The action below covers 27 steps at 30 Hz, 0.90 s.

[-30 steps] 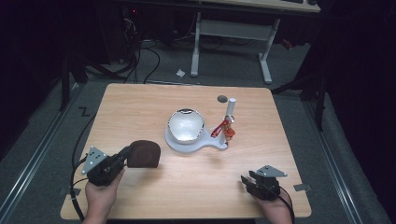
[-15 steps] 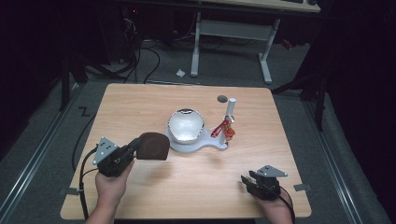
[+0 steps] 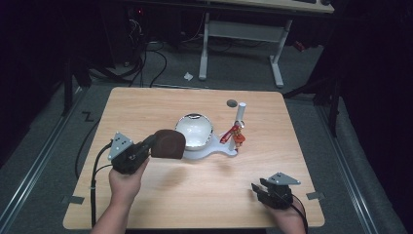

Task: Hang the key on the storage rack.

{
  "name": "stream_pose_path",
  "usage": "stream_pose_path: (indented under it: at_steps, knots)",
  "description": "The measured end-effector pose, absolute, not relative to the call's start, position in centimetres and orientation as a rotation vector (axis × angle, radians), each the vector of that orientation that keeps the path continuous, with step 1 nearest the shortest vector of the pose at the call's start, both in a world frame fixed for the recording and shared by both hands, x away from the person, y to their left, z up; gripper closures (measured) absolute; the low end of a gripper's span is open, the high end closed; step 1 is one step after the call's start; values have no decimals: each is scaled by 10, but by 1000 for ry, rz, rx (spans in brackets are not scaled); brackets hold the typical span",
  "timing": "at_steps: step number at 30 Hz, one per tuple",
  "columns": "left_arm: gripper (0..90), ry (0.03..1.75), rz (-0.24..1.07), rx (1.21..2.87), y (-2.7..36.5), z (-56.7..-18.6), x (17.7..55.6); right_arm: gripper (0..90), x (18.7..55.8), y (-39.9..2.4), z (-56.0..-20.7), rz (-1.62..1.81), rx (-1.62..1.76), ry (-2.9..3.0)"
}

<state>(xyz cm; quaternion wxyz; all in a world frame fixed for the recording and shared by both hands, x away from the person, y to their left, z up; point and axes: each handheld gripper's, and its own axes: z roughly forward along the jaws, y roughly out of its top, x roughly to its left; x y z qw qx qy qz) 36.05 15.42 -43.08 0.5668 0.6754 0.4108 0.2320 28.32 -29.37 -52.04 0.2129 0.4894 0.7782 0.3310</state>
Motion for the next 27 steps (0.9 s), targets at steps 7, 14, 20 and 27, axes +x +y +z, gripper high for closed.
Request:
stream_pose_path:
  at_steps: [7, 14, 20, 27]
  knots:
    - [877, 953, 557, 1590, 142, -419, 374, 577, 283, -295, -520, 923, 1360, 2159]
    - [877, 956, 567, 1590, 133, -414, 390, 578, 282, -298, -519, 931, 1360, 2151]
    - [877, 969, 562, 1594, 124, -418, 400, 579, 282, -298, -519, 931, 1355, 2155]
    - [877, 985, 565, 1602, 113, -423, 410, 579, 282, -298, -519, 935, 1347, 2158]
